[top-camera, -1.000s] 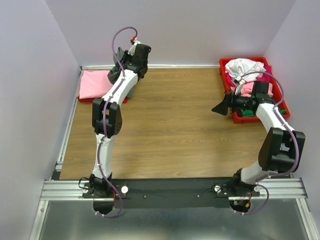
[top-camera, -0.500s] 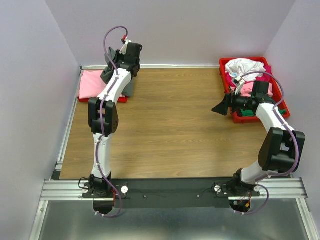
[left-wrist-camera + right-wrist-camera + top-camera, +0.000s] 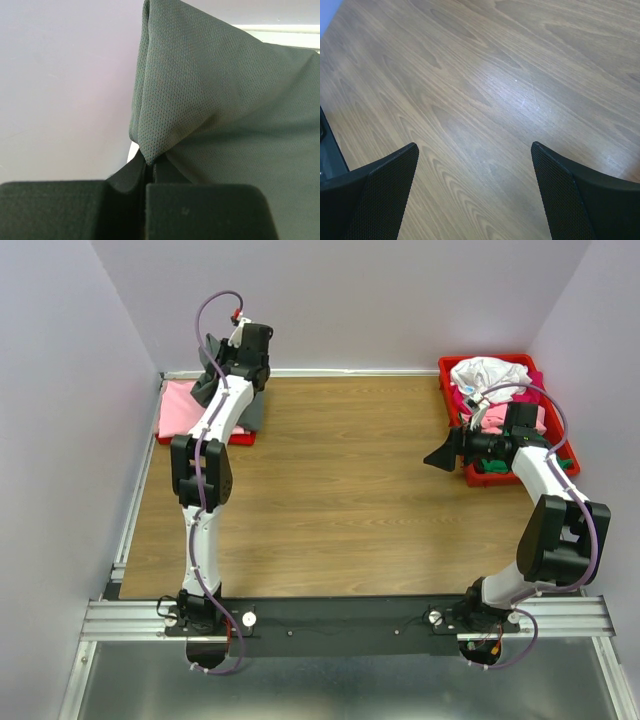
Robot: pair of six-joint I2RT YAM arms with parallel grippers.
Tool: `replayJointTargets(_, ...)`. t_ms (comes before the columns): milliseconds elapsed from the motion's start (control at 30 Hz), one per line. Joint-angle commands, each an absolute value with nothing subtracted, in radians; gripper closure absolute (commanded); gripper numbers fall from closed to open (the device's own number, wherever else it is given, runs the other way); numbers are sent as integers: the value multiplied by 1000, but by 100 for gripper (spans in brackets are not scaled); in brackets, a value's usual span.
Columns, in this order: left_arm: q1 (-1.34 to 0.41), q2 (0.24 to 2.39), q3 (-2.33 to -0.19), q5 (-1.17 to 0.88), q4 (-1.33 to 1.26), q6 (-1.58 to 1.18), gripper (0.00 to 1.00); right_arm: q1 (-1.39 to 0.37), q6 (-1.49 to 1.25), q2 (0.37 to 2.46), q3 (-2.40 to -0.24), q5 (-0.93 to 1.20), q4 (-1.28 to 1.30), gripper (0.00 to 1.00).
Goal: Fold and stack the t-shirts
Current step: Neatly place the folded tshirt to the corner
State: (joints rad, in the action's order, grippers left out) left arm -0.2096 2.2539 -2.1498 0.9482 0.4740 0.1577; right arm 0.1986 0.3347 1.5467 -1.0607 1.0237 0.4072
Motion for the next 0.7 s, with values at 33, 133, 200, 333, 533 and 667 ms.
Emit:
replayJointTargets(33,-192,2220,-2163,945,437,169,100,207,351,1565,-1062,1055,425,0)
replayJointTargets(133,-183,2223,-2174,942,437,173,100,207,353,1566,-1062,1054,426,0)
replayJointTargets(200,-173,2226,-2184,942,436,175,100,207,353,1568,-1062,1055,426,0)
replayJointTargets(333,-160,2230,-2191,940,437,173,100,207,354,1571,-1062,1055,428,0)
replayJointTargets(533,-141,2240,-2194,931,436,170,100,207,356,1574,-1062,1054,428,0)
replayJointTargets(667,-137,2255,-2201,933,437,169,100,207,357,1575,-1062,1054,431,0)
